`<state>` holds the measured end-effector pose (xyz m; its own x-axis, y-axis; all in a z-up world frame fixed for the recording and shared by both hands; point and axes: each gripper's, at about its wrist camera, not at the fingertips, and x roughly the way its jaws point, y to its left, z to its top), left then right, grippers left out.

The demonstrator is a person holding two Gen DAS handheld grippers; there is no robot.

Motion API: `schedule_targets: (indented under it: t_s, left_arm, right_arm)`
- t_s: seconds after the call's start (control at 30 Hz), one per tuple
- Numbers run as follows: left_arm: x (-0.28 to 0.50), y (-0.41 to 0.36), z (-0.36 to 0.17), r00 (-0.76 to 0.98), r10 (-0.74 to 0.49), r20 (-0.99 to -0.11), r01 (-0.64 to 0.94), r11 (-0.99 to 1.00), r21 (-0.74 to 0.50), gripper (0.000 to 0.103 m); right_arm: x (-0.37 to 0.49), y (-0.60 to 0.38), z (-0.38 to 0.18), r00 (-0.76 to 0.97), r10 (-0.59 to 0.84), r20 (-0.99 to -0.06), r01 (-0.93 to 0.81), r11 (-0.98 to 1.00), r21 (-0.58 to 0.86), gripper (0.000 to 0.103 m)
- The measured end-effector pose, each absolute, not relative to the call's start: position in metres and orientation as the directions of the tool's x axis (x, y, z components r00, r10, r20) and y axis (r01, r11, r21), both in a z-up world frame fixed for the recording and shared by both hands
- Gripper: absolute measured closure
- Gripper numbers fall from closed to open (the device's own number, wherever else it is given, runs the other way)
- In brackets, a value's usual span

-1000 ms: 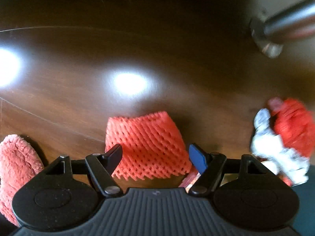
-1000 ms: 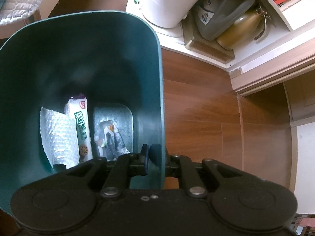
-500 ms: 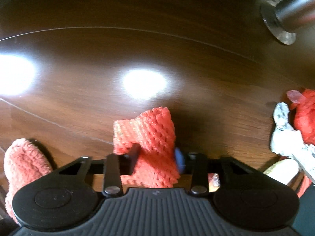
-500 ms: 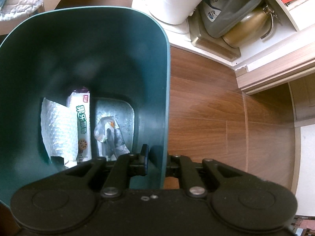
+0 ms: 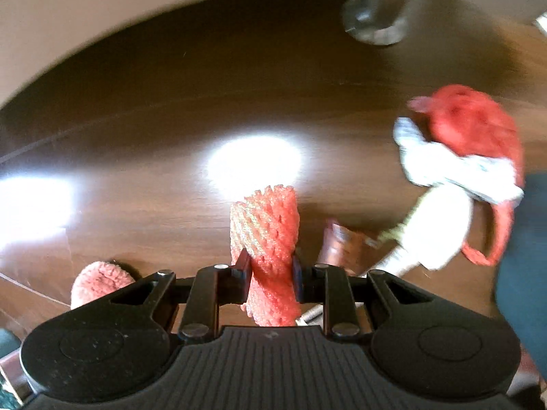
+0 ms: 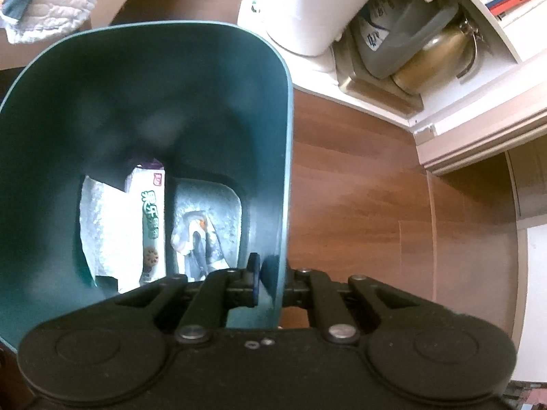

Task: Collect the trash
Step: 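Carry the orange foam net into the wastebasket with the left tool and release it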

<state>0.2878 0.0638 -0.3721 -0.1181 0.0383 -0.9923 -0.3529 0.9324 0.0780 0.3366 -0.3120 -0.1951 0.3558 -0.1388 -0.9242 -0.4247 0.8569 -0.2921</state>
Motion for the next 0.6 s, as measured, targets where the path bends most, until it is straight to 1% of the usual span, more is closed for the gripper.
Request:
schedule_targets:
  t_s: [0.17, 0.4, 0.6]
  left_arm:
    - [0.288, 0.042, -0.308, -0.025, 0.016, -1.000, -0.296, 0.955, 0.023, 0.080]
    - [0.291, 0.023, -0.217, 0.118, -0.003, -0.993, -0.218, 0.975, -0.029, 0.080]
    - [0.279, 0.005, -0.159, 0.209, -0.020, -0.978, -0.135, 0.990, -0.050, 0.080]
  right_arm:
    - [0.329, -0.309, -0.190, 0.380, -0.112, -0.918, -0.429, 0.858, -0.283, 0.098]
    - [0.317, -0.293, -0.186, 0.428, -0.108, -0.897, -0.446, 0.838, -0.313, 0.098]
    - [0.302, -0.275, -0.181, 0.465, -0.095, -0.880, -0.494, 0.797, -0.347, 0.098]
